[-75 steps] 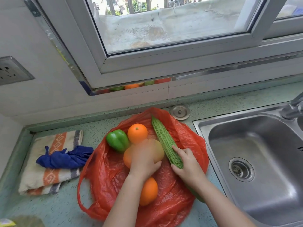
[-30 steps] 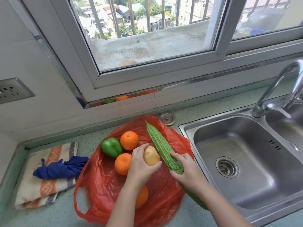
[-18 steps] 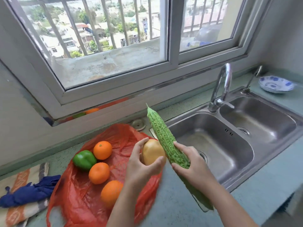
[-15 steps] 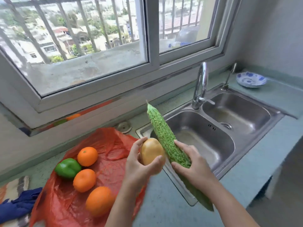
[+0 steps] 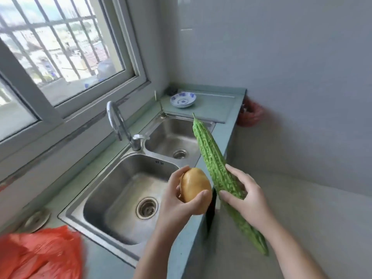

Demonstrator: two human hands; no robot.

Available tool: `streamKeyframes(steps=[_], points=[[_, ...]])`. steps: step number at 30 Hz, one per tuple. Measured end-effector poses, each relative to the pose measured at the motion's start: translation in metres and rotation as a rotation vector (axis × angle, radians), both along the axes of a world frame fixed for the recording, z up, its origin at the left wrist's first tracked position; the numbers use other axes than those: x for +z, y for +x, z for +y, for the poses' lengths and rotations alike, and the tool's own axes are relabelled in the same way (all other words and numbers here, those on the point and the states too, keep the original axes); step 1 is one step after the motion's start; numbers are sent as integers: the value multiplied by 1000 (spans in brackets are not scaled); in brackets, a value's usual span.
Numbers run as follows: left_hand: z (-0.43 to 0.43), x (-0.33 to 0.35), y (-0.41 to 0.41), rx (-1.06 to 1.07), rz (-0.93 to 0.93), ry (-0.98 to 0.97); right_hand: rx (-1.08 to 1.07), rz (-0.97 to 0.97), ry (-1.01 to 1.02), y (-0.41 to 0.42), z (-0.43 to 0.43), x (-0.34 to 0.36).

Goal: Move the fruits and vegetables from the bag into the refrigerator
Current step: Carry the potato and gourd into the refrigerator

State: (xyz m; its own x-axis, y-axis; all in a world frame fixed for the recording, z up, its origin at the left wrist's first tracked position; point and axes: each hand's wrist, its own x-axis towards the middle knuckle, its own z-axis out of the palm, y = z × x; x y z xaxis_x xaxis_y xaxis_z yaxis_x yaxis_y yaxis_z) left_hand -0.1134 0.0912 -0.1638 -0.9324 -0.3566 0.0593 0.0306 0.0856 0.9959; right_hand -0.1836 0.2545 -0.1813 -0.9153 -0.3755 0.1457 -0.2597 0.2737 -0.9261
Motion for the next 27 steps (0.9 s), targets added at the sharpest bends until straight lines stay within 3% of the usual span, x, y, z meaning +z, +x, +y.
streamKeyframes(steps=[9,17,27], points=[[184,12,-91,-365,98,-49,-366,64,19,-30,192,17],[333,4,-136,-724,96,-75,-773,-20,14,-5,335,5],[509,-13,-185,-1085,-40,96,-1204,-59,-82,18,472,-3]])
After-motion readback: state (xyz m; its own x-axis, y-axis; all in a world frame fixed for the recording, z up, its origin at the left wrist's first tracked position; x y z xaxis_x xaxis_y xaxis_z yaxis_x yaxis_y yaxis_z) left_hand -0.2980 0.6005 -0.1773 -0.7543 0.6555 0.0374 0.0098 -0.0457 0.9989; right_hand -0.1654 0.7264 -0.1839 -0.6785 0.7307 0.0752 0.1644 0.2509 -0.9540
